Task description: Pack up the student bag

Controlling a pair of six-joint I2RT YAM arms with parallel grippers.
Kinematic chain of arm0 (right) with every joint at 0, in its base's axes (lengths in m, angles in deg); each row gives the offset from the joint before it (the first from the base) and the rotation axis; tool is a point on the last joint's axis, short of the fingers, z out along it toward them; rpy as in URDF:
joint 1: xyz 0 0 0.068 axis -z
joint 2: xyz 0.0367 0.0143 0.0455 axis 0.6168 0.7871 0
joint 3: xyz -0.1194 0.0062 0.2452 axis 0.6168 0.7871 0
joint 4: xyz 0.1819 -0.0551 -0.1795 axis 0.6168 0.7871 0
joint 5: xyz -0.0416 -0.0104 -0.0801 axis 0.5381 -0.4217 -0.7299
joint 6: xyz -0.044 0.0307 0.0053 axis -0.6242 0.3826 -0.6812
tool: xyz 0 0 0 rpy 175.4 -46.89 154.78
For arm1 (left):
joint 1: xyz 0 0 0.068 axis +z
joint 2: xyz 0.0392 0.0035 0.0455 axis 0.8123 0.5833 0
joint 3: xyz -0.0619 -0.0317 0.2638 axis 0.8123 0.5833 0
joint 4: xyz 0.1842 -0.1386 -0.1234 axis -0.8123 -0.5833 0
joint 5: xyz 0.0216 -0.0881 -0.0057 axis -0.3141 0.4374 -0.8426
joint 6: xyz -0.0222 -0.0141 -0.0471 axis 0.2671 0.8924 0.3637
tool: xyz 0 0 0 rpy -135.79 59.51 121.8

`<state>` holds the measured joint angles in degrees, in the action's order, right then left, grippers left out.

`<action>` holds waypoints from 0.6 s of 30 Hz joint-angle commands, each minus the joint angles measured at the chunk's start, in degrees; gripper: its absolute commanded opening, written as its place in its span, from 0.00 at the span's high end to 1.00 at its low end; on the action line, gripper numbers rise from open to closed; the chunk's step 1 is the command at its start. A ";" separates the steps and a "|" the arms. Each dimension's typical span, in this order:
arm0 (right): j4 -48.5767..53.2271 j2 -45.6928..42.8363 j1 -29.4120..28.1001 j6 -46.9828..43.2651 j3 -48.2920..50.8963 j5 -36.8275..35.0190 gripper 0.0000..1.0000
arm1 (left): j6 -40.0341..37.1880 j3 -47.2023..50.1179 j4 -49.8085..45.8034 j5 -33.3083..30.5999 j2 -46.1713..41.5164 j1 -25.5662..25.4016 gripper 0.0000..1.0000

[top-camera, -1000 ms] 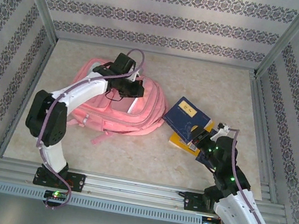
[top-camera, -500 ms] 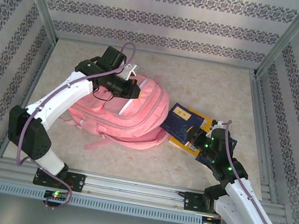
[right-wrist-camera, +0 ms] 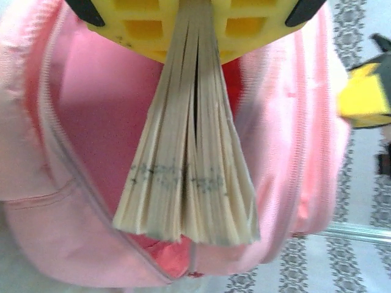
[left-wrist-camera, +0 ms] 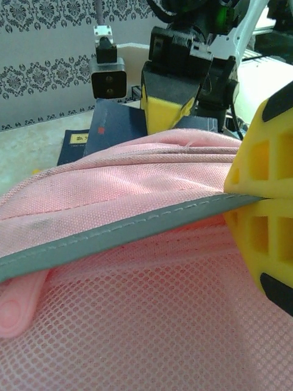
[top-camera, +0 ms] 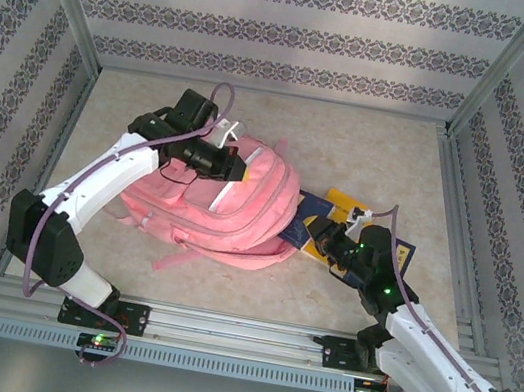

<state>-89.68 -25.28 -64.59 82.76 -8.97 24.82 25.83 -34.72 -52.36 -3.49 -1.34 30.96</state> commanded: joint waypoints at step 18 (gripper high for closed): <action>-19.60 0.15 -9.70 7.42 -1.25 -6.86 1.00 | -4.04 -11.55 -13.63 -35.06 -6.49 -17.02 0.49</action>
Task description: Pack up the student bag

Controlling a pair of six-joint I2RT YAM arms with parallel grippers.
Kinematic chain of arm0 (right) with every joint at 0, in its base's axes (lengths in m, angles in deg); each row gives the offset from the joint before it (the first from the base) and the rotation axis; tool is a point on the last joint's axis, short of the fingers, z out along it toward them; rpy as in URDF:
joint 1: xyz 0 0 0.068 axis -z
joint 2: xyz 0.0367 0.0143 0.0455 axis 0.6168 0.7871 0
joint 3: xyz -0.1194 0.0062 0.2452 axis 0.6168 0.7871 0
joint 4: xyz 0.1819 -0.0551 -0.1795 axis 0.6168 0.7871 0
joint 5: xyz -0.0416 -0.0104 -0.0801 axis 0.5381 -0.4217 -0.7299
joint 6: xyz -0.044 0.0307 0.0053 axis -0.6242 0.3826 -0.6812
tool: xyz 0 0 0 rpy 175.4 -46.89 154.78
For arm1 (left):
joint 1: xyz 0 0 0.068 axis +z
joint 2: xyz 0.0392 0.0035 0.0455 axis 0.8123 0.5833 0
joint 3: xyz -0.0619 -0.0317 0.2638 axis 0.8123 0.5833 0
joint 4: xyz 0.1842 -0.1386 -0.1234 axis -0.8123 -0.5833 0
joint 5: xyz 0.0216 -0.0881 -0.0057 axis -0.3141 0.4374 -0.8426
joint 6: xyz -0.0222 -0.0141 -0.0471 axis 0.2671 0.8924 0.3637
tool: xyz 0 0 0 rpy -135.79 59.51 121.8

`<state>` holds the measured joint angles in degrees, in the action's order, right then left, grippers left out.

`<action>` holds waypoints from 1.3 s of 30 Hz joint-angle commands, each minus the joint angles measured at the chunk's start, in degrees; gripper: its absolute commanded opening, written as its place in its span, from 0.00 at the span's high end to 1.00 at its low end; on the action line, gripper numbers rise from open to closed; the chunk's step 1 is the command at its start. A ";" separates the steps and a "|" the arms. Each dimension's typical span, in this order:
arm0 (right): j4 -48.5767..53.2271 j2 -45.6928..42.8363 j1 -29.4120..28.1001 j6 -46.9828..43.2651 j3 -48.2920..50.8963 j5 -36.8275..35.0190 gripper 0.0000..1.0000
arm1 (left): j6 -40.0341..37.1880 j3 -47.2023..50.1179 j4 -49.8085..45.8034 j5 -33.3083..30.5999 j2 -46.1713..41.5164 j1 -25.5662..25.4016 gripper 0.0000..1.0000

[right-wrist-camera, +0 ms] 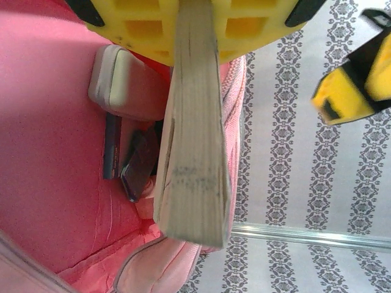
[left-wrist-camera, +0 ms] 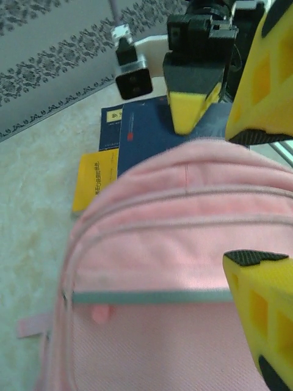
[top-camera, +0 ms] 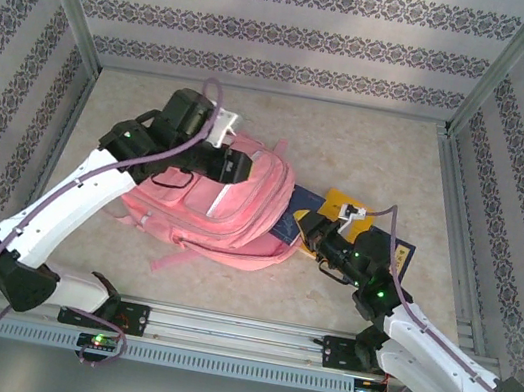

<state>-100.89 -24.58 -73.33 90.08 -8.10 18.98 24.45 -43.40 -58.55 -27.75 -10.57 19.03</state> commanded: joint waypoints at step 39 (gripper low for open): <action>3.14 -6.17 -2.72 -6.73 0.79 -5.32 1.00 | -8.52 -15.77 -13.00 -30.58 10.06 -14.21 1.00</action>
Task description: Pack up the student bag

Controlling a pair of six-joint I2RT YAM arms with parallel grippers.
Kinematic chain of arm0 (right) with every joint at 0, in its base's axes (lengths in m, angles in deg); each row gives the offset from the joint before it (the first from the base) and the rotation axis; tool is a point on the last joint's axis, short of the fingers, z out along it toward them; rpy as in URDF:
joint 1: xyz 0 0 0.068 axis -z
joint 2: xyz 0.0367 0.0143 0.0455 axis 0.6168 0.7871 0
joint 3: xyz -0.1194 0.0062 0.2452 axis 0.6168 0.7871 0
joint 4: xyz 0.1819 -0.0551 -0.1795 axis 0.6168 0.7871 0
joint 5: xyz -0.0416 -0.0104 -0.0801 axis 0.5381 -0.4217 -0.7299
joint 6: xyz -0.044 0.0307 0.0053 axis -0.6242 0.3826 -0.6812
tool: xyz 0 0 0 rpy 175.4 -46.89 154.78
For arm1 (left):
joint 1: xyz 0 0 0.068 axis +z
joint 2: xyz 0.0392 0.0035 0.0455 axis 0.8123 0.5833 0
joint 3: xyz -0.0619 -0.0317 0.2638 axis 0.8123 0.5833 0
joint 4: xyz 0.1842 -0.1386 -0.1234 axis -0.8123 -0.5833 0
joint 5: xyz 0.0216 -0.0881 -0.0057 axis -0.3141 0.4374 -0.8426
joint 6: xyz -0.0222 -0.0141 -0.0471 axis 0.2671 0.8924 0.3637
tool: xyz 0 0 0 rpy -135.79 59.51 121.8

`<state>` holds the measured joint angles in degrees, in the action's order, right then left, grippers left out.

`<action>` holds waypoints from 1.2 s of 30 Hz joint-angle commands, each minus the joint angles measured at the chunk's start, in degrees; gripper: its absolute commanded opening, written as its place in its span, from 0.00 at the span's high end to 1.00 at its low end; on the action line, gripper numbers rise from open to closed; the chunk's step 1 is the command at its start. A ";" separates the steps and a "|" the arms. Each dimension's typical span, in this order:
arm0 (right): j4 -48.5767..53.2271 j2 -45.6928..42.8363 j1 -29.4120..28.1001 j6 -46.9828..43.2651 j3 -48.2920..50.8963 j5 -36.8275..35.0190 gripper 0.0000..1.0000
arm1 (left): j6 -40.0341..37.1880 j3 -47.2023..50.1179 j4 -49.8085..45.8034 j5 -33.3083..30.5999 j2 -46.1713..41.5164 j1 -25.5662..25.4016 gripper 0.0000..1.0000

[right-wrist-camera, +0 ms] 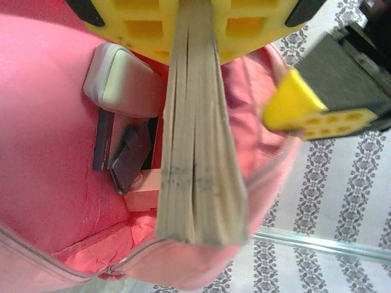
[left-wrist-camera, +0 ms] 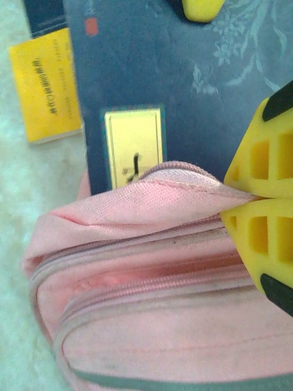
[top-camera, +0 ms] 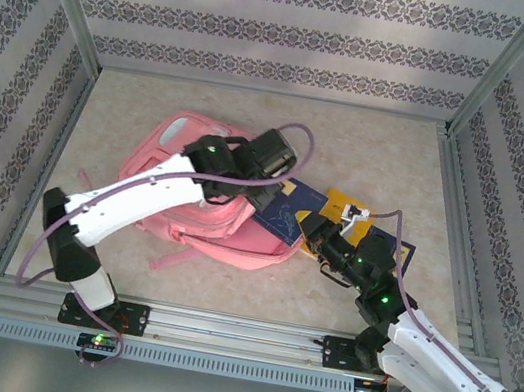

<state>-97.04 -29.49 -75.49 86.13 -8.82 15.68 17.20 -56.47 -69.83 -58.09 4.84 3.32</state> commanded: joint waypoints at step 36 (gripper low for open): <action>-10.46 24.29 -8.02 4.43 -13.36 -4.68 1.00 | -1.45 -2.02 -2.36 3.79 -12.39 7.50 1.00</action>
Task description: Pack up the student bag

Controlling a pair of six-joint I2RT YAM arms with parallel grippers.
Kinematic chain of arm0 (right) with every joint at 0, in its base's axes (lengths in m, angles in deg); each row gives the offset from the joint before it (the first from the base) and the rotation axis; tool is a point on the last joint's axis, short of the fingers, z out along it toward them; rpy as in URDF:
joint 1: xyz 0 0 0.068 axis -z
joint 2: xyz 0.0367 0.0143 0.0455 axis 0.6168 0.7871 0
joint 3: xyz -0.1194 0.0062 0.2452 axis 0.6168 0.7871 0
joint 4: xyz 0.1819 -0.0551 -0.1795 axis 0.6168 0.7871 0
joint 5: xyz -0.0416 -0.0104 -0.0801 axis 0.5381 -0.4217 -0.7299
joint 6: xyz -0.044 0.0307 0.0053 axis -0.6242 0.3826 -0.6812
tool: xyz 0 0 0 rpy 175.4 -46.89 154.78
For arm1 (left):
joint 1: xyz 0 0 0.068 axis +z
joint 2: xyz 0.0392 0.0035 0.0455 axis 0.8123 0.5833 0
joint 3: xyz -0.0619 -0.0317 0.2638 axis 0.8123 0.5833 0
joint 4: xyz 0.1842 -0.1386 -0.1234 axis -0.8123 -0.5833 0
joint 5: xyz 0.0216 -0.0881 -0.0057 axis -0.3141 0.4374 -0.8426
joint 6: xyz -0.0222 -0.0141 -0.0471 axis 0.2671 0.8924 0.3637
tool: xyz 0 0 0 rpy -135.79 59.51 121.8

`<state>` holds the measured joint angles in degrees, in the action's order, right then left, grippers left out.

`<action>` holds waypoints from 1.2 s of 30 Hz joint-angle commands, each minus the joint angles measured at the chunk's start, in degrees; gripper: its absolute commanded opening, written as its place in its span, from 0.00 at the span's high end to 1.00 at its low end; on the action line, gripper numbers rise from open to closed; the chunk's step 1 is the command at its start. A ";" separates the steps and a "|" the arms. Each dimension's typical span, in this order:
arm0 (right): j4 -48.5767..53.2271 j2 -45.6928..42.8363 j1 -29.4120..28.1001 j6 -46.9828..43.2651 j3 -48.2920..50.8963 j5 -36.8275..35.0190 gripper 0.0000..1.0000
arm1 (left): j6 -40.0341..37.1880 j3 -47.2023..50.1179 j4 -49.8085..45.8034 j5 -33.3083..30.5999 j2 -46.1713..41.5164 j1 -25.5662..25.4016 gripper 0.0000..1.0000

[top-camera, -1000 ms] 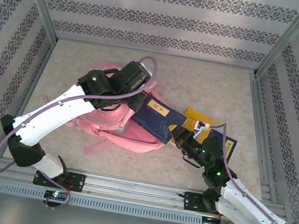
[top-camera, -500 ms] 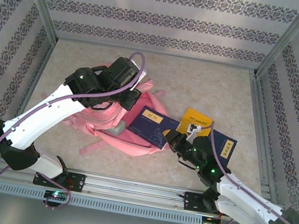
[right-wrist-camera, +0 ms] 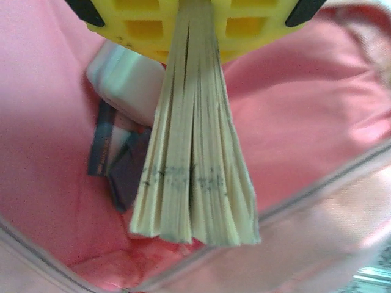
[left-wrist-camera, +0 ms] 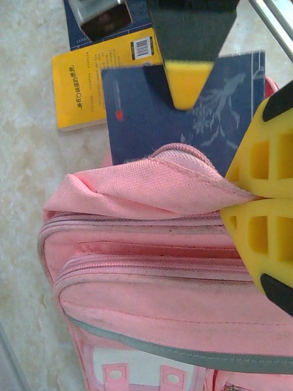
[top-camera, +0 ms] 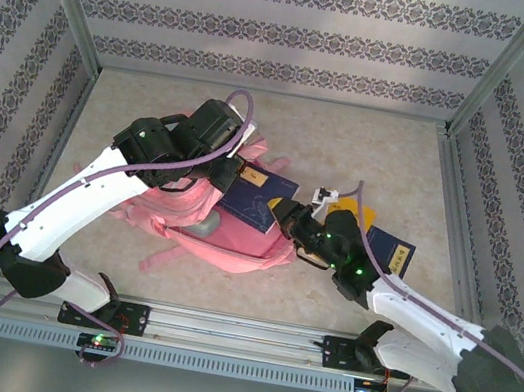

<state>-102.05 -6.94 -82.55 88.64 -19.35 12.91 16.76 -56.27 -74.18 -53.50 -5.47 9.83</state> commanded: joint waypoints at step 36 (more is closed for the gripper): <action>-13.08 44.42 -3.53 -3.34 -26.82 -8.38 0.32 | -0.31 -0.90 6.95 5.41 2.11 4.08 1.00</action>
<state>-115.67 42.00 -85.87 88.38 -47.48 5.65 16.61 -57.82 -72.97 -48.80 -2.57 12.50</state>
